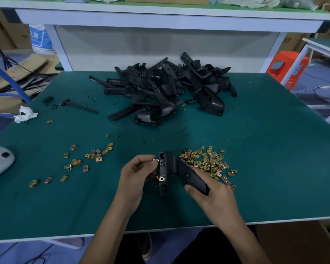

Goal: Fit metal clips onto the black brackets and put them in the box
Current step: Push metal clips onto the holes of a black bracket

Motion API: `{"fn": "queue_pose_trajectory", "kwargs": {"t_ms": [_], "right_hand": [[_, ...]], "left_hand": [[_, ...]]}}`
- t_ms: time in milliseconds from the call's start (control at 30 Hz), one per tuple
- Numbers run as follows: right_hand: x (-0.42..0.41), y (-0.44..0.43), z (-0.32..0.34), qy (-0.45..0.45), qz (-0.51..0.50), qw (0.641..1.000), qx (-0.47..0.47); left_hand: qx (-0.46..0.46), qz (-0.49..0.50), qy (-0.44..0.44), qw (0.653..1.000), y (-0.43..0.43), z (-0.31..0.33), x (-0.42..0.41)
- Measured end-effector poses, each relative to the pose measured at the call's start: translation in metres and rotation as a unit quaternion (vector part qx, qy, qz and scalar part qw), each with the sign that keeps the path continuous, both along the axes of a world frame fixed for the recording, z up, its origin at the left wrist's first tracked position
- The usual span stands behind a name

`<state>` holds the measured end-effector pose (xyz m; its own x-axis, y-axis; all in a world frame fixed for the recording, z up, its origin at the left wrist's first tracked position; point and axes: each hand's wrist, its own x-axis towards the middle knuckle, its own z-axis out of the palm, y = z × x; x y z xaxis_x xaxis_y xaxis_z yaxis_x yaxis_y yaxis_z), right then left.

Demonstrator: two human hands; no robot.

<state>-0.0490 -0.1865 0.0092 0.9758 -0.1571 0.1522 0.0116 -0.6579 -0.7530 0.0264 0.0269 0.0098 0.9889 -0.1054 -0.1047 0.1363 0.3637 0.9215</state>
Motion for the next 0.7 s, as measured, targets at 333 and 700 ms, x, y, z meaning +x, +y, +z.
{"fn": "queue_pose_trajectory", "kwargs": {"t_ms": [333,700], "right_hand": [[0.002,0.005,0.006,-0.002,-0.003,0.999,-0.042],[-0.003,0.022,0.001,-0.071,-0.070,0.981,-0.169]], "left_hand": [[-0.012,-0.013,0.012,1.000,-0.001,0.004,0.000],[0.055,0.007,-0.012,0.998,-0.009,0.005,-0.005]]}}
